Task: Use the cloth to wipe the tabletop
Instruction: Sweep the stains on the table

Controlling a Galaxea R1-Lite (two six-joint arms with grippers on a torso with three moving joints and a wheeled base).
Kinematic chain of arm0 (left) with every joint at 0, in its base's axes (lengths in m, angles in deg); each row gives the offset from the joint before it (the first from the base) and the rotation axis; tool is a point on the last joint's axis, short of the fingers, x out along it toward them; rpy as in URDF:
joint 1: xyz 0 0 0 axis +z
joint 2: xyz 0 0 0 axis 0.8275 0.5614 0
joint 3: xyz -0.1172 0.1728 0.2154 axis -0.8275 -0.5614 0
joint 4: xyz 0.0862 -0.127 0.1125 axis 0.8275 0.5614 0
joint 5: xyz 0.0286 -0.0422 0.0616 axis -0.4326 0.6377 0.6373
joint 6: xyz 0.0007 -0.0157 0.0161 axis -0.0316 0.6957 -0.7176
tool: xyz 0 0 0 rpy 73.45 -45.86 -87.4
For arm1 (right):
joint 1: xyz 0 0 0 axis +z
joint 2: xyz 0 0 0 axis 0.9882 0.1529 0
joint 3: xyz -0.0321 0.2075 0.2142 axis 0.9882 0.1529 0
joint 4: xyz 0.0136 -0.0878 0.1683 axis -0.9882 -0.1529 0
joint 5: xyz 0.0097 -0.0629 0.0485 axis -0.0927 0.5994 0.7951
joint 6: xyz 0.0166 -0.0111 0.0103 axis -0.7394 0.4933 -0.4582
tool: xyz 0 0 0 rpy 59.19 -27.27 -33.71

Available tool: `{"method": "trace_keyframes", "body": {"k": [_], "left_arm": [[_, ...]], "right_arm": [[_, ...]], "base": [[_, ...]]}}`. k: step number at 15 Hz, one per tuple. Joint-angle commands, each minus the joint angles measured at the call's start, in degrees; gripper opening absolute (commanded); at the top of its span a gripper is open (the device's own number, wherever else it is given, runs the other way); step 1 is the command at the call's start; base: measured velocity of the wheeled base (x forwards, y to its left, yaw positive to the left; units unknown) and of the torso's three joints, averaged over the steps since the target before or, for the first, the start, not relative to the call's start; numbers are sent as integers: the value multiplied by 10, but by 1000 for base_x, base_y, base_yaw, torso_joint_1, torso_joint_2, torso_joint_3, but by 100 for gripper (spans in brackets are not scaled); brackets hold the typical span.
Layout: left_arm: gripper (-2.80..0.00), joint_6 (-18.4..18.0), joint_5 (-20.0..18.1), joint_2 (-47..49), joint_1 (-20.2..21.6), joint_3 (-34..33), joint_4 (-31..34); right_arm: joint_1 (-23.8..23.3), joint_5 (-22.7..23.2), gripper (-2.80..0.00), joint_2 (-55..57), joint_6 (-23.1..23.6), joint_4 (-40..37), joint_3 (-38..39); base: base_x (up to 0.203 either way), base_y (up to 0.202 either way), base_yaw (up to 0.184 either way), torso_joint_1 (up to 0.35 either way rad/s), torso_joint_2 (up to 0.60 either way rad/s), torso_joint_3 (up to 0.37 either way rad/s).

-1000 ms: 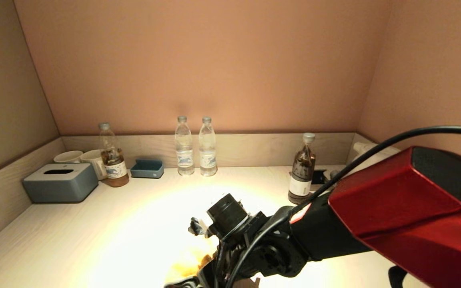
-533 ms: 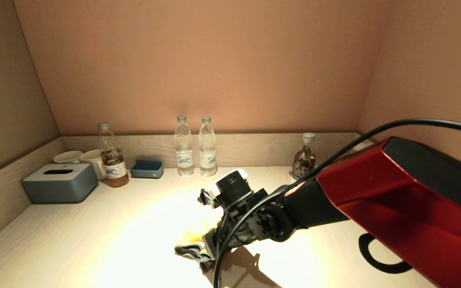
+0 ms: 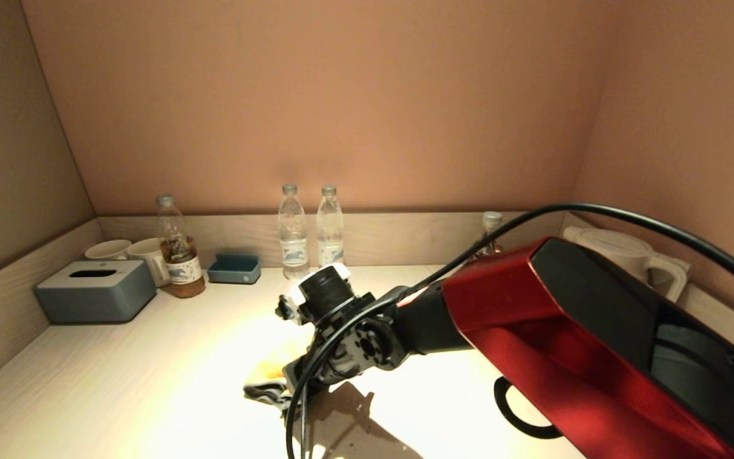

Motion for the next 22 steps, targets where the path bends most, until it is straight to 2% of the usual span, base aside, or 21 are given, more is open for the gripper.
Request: {"method": "trace_keyframes", "body": {"k": [1,3,7,9,11,15,22], "left_arm": [[-280,0,0,0,0,0,0],[-280,0,0,0,0,0,0],[-280,0,0,0,0,0,0],[-280,0,0,0,0,0,0],[-280,0,0,0,0,0,0],[-280,0,0,0,0,0,0],[-280,0,0,0,0,0,0]], "right_arm": [[31,1,-280,-10,-2,-7,24],[46,2,-280,-24,-1,-4,49],[62,3,-280,-91,-1,37,180],[51,1,-280,-118,-1,68,244],[9,0,-280,-139,0,93,281],[-53,1,-280,-114,4,98,255],[-59,-1,-280,-37,4,86,134]], "base": [[0,0,0,0,0,0],[0,0,0,0,0,0],[0,0,0,0,0,0],[0,0,0,0,0,0],[0,0,0,0,0,0],[0,0,0,0,0,0],[0,0,0,0,0,0]]}}
